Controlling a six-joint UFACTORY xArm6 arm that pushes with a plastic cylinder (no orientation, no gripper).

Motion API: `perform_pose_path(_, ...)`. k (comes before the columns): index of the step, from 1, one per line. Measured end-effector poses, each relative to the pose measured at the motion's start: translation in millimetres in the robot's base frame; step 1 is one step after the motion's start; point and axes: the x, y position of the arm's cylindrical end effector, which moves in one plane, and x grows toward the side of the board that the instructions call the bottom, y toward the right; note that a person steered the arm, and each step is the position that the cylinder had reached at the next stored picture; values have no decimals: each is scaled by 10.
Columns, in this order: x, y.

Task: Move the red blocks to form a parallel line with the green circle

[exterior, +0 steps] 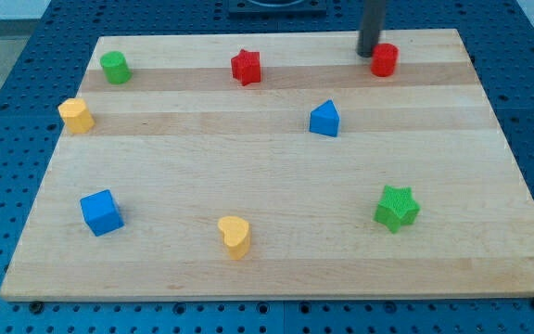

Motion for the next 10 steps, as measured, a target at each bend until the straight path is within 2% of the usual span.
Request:
perform_pose_path(2,-85,-59)
perform_pose_path(8,-87,-786)
perform_pose_path(9,61,-1035)
perform_pose_path(10,254,-1025)
